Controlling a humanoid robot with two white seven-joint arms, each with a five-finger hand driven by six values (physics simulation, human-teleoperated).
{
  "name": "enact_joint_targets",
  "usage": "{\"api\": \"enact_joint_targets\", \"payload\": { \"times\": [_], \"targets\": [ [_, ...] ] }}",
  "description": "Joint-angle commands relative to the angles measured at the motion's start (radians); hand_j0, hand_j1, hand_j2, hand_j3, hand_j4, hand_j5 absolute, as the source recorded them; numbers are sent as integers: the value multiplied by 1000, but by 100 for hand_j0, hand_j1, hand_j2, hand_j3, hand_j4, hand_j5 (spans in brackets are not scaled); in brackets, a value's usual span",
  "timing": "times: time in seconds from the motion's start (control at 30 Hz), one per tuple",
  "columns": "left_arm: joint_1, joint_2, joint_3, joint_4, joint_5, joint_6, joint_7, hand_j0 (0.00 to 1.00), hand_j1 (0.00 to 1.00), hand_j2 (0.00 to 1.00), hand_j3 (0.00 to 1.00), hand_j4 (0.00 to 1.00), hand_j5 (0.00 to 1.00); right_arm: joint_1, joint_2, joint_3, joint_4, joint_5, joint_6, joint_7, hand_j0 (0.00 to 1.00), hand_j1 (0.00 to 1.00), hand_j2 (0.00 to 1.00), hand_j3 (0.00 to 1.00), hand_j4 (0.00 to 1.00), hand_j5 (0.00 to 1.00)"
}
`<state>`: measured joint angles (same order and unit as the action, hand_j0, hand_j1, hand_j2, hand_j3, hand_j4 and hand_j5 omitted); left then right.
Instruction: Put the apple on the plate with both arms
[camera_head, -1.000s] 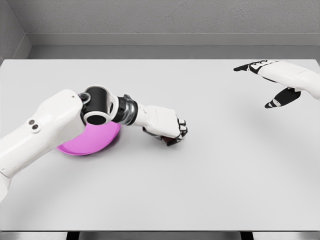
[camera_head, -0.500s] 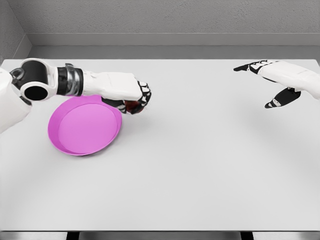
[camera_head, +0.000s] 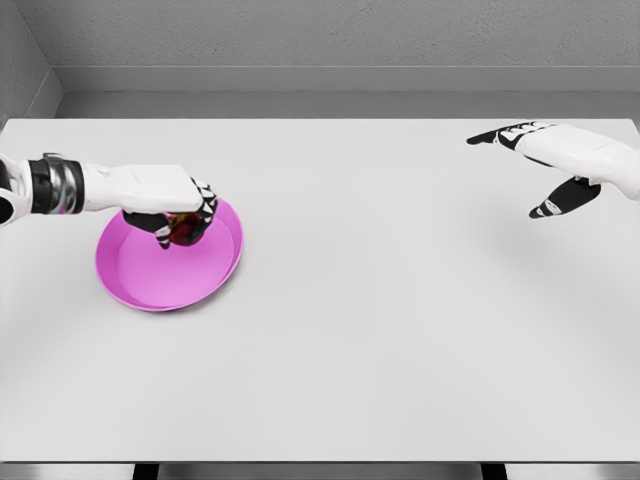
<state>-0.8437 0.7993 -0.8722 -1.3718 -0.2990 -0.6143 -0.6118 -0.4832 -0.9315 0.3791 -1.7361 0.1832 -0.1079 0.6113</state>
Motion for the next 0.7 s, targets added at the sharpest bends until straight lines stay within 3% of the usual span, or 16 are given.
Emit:
{"api": "enact_joint_targets", "payload": {
  "times": [0.0,0.03,0.07,0.1,0.3,0.37,0.47,0.6,0.67],
  "targets": [
    [2,0,-1,11,3,3,1,24,24,24,24,24,24,0,-1,0,0,-2,0,0,100,100,100,100,100,100],
    [5,1,-1,13,5,3,1,31,31,31,31,31,31,0,-1,0,0,-2,0,0,100,100,100,100,100,100],
    [5,1,-2,11,5,3,1,54,54,54,54,54,54,3,-1,0,0,-2,0,0,100,100,100,100,100,100],
    [6,-3,-4,10,5,3,1,97,97,97,97,97,97,3,-1,0,0,-2,0,0,100,100,100,100,100,100],
    [12,5,-1,11,11,3,1,100,100,100,100,100,100,5,-3,0,0,-2,0,0,100,100,100,100,100,100],
    [12,6,4,14,64,3,1,100,100,100,100,100,100,5,-3,0,0,-2,0,0,100,100,100,100,100,100],
    [12,29,31,72,209,3,1,100,100,100,100,100,100,5,-3,0,0,-2,0,0,100,100,100,100,100,100],
    [20,44,70,92,282,3,1,100,100,100,100,100,100,5,-3,0,0,-2,0,0,100,100,100,100,100,100],
    [37,51,82,92,281,3,1,100,100,100,100,100,100,5,-3,0,-2,-2,0,0,100,100,100,100,100,100]
  ]
}}
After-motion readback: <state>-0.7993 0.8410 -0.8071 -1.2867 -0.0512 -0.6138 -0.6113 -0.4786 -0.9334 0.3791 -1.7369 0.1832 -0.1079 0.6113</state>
